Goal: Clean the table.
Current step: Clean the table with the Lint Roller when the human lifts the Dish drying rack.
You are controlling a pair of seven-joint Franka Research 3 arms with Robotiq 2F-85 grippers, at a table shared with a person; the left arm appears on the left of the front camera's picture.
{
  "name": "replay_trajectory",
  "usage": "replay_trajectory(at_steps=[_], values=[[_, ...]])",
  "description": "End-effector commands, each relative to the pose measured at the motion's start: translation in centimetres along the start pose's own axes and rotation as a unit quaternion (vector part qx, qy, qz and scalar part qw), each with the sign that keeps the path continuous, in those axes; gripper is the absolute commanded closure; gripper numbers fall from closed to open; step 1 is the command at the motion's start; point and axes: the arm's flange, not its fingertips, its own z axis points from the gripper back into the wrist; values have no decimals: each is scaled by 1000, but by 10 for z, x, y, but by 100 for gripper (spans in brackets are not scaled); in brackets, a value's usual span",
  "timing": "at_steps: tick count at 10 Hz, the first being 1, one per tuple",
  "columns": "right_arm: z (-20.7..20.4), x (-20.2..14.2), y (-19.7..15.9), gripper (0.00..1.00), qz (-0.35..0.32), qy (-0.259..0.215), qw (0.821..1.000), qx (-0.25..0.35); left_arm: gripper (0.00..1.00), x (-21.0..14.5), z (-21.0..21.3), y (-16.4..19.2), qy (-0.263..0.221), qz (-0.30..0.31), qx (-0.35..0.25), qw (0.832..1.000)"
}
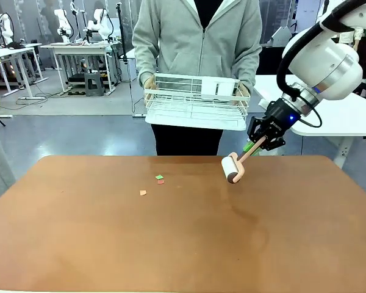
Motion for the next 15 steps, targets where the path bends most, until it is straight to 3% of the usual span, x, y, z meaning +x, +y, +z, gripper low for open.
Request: replay_trajectory(at_steps=[1, 9, 15], values=[[-4, 4, 0, 78, -31, -3, 999, -9, 0, -2, 2, 0, 1, -2, 5, 1000], [-42, 18, -18, 78, -49, -10, 998, -37, 0, -2, 2, 0, 1, -2, 5, 1000], [-94, 29, -6, 78, -36, 33, 999, -24, 0, -2, 2, 0, 1, -2, 5, 1000]])
